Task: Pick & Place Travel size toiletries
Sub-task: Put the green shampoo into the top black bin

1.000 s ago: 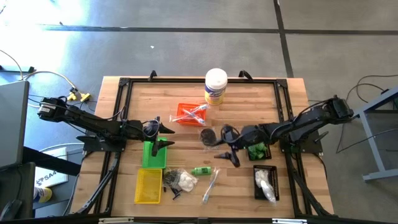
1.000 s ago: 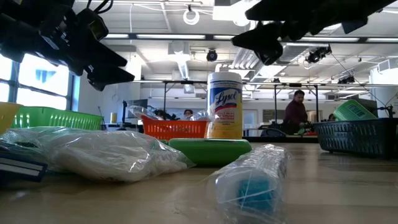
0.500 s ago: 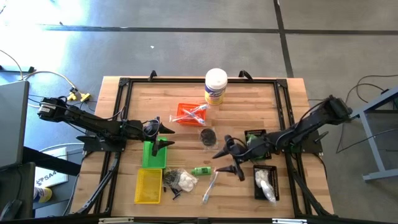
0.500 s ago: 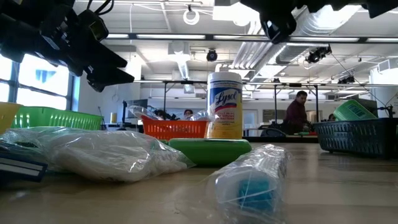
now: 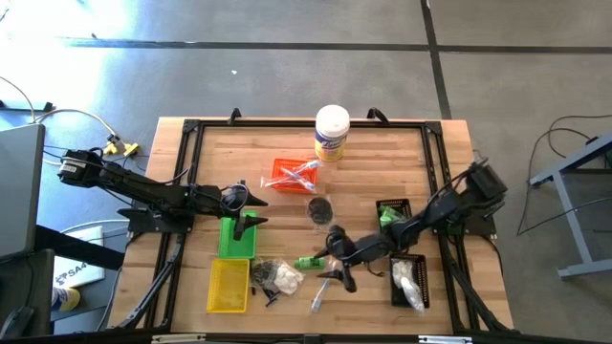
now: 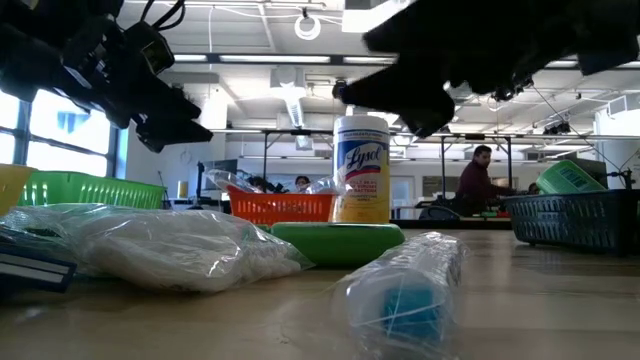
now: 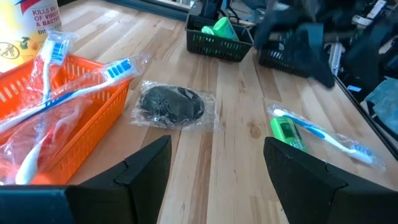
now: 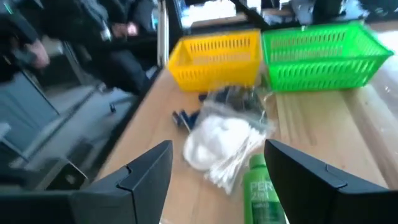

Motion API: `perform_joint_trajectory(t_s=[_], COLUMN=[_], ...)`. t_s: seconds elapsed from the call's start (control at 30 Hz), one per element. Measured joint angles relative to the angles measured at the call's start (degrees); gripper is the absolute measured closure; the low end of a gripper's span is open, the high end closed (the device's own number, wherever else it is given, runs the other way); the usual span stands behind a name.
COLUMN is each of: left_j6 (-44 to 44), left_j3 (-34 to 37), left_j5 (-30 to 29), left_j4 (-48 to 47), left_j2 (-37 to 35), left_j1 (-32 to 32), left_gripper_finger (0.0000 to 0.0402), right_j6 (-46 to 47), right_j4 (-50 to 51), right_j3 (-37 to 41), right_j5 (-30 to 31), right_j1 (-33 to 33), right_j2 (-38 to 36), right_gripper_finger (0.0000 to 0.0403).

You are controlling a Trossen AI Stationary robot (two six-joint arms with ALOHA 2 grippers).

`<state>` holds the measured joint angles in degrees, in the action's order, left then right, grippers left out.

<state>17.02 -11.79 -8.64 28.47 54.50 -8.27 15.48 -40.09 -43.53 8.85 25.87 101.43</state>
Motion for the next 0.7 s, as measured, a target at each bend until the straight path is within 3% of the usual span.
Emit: perform_joint_trajectory(t_s=[0.27,0.7], left_j6=[0.0,0.0], left_j3=[0.0,0.0], left_j5=[0.0,0.1], left_j4=[0.1,0.0], left_j2=[0.0,0.0], left_j1=[0.0,0.0], left_gripper_finger=[0.0153,0.0153], right_j6=[1.3,4.9], right_j4=[2.7,7.6], right_j3=[-1.9,-1.9], right_j5=[-1.0,-3.6], right_j1=[-0.9,-5.6], right_j2=[6.9,7.7], right_gripper_finger=[0.0156,0.0156])
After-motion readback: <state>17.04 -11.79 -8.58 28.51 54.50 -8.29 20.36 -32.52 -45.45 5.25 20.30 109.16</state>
